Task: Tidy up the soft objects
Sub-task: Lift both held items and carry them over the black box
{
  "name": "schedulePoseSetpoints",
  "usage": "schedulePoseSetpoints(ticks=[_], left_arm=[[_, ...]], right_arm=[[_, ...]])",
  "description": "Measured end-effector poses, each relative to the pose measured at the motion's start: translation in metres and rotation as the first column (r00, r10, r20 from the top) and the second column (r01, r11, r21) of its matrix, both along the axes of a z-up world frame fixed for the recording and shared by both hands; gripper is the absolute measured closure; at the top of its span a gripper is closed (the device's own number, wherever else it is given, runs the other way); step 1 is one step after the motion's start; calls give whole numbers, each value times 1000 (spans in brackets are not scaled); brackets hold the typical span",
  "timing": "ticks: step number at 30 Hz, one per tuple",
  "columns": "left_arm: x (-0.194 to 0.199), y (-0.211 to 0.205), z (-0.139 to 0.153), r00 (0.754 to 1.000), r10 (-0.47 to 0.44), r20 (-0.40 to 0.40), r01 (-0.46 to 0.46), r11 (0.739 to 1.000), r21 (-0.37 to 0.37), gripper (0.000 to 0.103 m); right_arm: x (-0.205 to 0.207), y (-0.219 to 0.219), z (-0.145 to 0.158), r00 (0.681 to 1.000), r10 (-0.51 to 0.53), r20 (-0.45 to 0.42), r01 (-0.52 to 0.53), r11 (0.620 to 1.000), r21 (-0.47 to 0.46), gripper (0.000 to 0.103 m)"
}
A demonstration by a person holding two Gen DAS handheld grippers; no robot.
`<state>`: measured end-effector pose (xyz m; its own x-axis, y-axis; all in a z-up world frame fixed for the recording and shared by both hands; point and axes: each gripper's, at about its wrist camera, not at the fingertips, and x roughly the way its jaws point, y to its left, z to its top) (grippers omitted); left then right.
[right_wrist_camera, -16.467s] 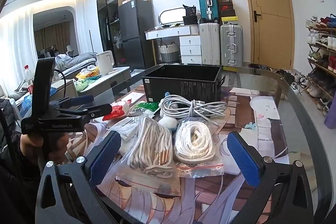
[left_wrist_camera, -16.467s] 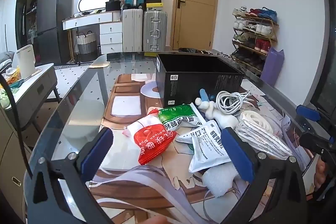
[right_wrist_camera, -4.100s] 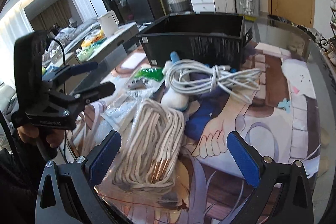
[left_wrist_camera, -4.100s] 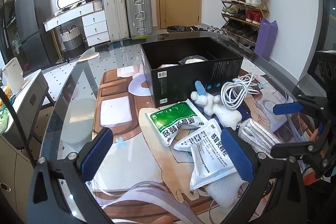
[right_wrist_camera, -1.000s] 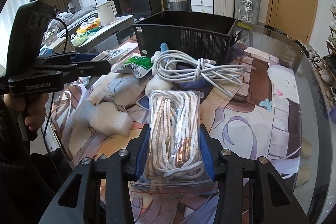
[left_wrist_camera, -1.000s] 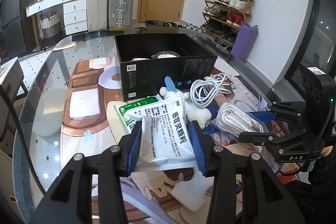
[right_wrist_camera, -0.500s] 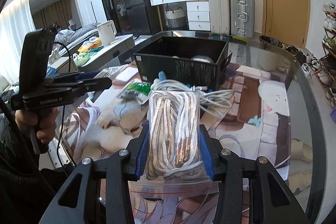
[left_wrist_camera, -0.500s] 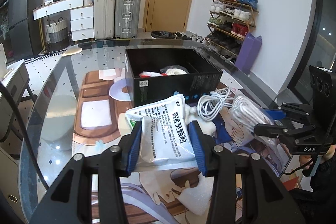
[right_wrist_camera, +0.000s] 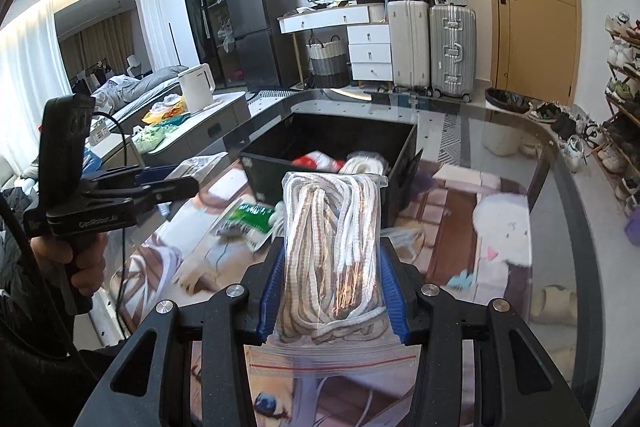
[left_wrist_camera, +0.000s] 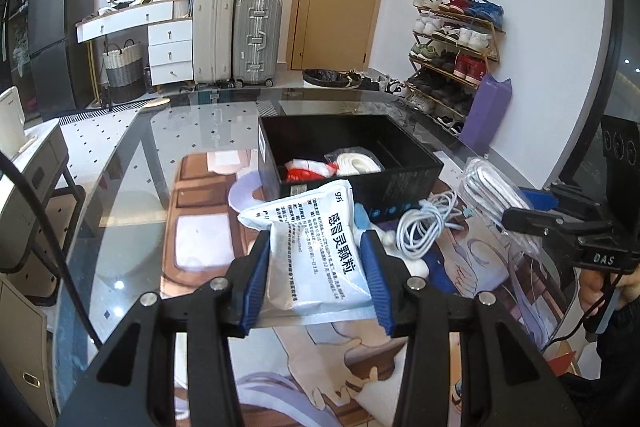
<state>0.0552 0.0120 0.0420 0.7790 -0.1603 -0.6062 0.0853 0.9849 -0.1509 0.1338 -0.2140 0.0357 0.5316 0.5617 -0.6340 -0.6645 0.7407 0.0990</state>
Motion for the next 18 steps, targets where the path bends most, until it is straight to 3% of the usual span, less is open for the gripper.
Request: schedulePoseSetpoints(ticks=[18], left_arm=[[32,13,26,999,15,49,-16,1000,14,59]], right_arm=[[48,18,25,1000,-8,27,7,999,47,58]])
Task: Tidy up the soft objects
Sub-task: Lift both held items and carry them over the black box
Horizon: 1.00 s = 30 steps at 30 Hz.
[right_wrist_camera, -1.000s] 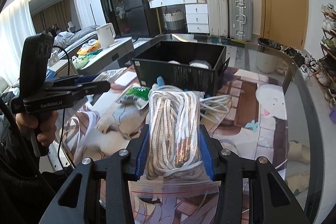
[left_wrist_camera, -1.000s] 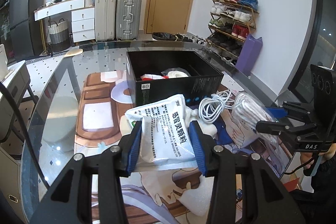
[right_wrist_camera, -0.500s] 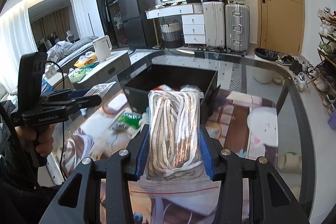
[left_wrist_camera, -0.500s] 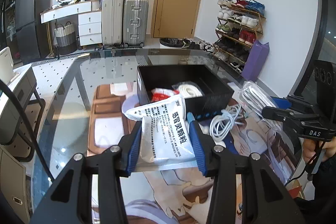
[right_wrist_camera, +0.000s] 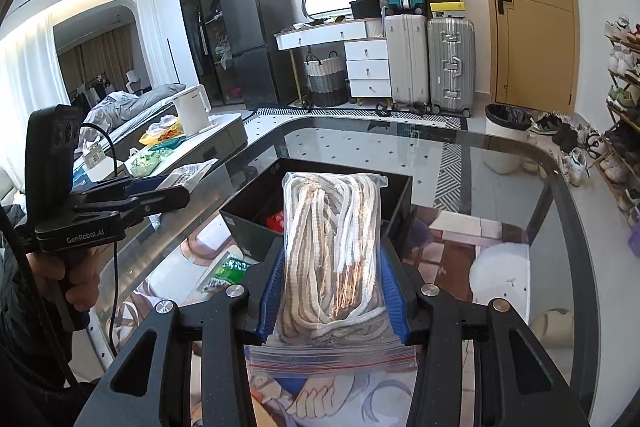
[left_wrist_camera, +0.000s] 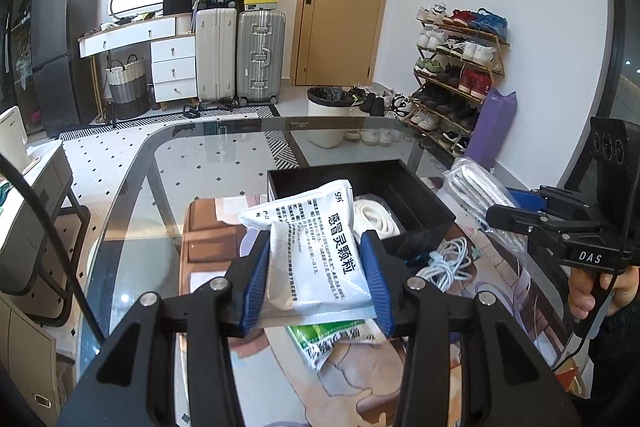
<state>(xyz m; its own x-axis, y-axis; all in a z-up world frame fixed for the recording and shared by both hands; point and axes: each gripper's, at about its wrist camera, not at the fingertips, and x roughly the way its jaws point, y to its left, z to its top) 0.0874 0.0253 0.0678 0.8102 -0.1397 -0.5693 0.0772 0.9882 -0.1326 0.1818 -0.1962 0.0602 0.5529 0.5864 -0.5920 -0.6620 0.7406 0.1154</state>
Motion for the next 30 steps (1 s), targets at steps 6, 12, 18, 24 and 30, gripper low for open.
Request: schedulePoseSetpoints(ticks=[6,12,18,24,30], left_arm=[[12,1,3,1000,-3,5,3,1000,-9,59],[24,3,3,1000,-5,16,5,1000,-23,59],[34,10,-5,1000,-4,1,4,999,-39,59],[47,7,-7,1000,-4,-12,4,1000,-30,59],[61,0,-12,999,-7,-36,6,1000,-26,59]], right_arm=[[10,5,6,1000,-4,5,4,1000,15,58],[22,12,5,1000,-20,-9,20,1000,24,58],[30,20,1,999,-27,-24,27,999,16,58],[43,32,-2,999,-18,-36,18,1000,-3,58],[57,45,-6,999,-8,-46,7,1000,-21,59]])
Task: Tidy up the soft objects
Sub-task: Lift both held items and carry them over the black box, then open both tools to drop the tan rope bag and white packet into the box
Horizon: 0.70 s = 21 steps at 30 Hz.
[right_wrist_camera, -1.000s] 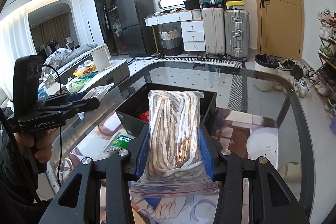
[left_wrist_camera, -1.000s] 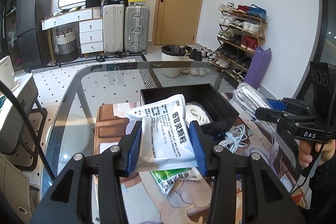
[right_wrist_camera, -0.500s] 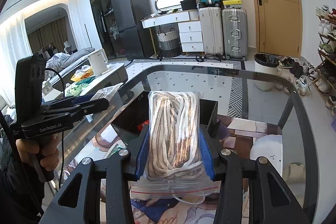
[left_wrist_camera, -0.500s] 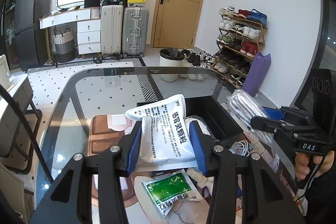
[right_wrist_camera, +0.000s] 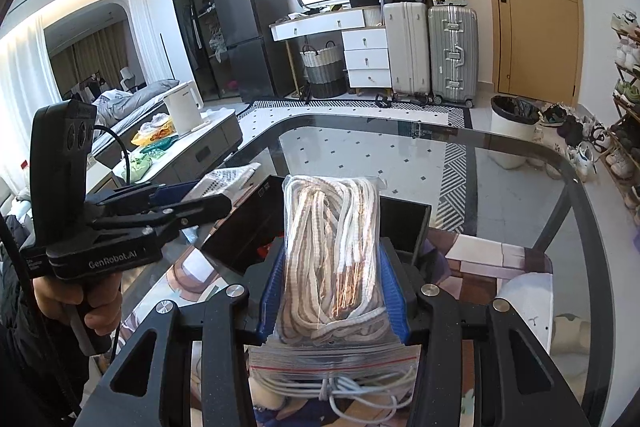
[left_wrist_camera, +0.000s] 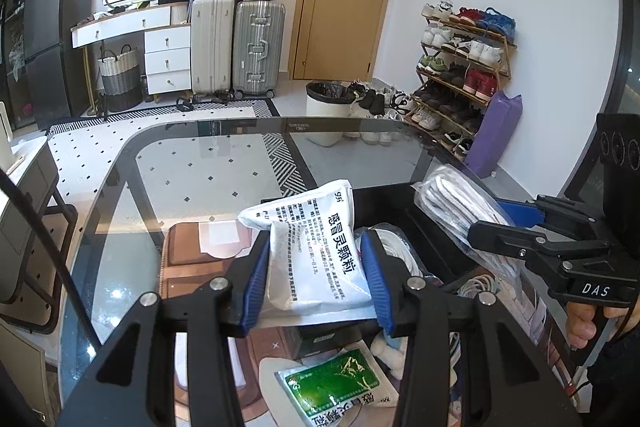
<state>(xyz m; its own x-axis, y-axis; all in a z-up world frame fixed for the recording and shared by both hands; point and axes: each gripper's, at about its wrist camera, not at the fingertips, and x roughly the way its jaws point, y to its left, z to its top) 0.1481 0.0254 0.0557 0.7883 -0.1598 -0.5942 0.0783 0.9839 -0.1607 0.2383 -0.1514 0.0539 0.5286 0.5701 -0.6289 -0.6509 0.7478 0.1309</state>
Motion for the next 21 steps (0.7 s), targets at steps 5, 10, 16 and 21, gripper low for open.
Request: schedulePoseSetpoints(ticks=[5,10,16,21], left_arm=[[11,-6,-5,1000,-10,-17,10,1000,10,59],[21,-11,-10,999,-14,-30,15,1000,26,59],[30,-15,-16,998,-25,-56,27,999,37,59],[32,-19,-19,997,-36,-67,39,999,35,59]], right_arm=[[10,8,-4,1000,10,-6,-10,1000,-11,59],[22,16,-11,1000,15,-19,-16,1000,-25,59],[33,24,-21,999,9,-33,-10,999,-41,59],[37,29,-26,999,15,-35,-18,997,-71,59]])
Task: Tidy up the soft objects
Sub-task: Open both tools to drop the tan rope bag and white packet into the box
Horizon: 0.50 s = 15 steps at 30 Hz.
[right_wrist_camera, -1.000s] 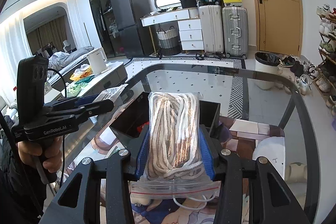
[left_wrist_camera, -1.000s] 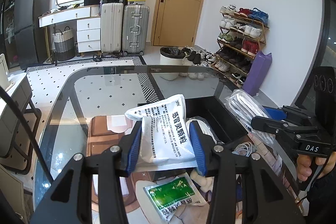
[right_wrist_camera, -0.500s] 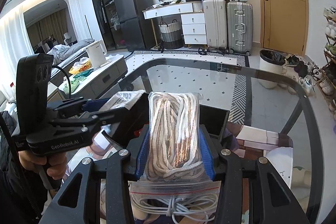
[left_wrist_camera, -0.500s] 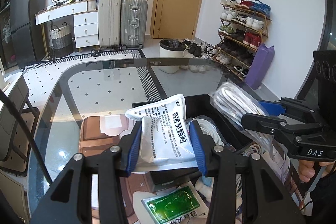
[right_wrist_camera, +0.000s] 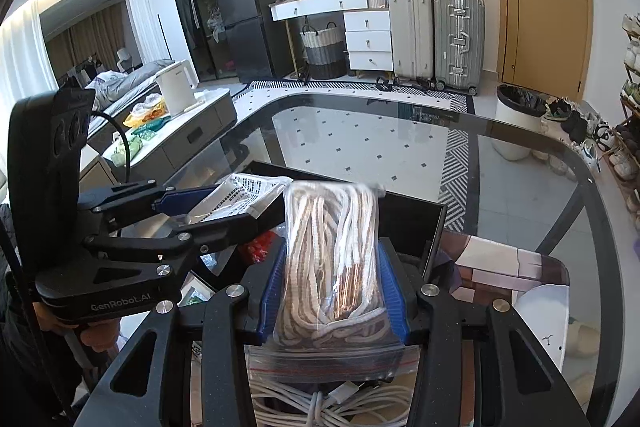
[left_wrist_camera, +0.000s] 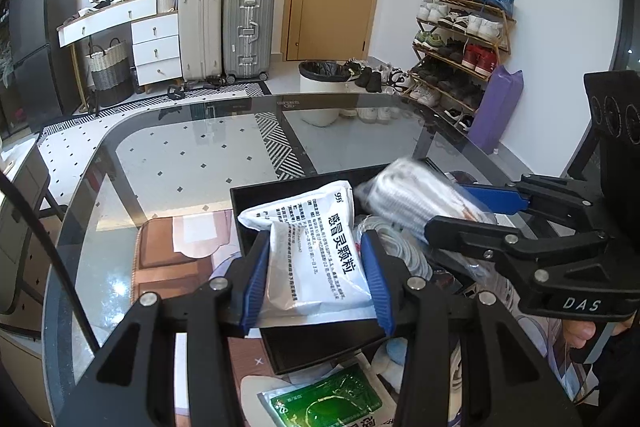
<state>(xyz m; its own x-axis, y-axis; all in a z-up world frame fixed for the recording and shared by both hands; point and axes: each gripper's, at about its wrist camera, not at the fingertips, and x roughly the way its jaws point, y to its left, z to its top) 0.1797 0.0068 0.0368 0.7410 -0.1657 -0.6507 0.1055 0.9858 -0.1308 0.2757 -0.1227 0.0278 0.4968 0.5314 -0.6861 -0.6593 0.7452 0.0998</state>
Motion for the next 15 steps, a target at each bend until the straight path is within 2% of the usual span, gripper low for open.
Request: schedulePoseSetpoints(ticks=[8,15], left_arm=[[2,-3,-4,1000,-4,-10,4,1000,5,59],[0,-3,-7,1000,-5,-16,5,1000,8,59]], right_arm=[[4,3,-4,1000,-4,4,4,1000,-20,60],[-3,-4,4,1000,-14,27,14,1000,-20,59]])
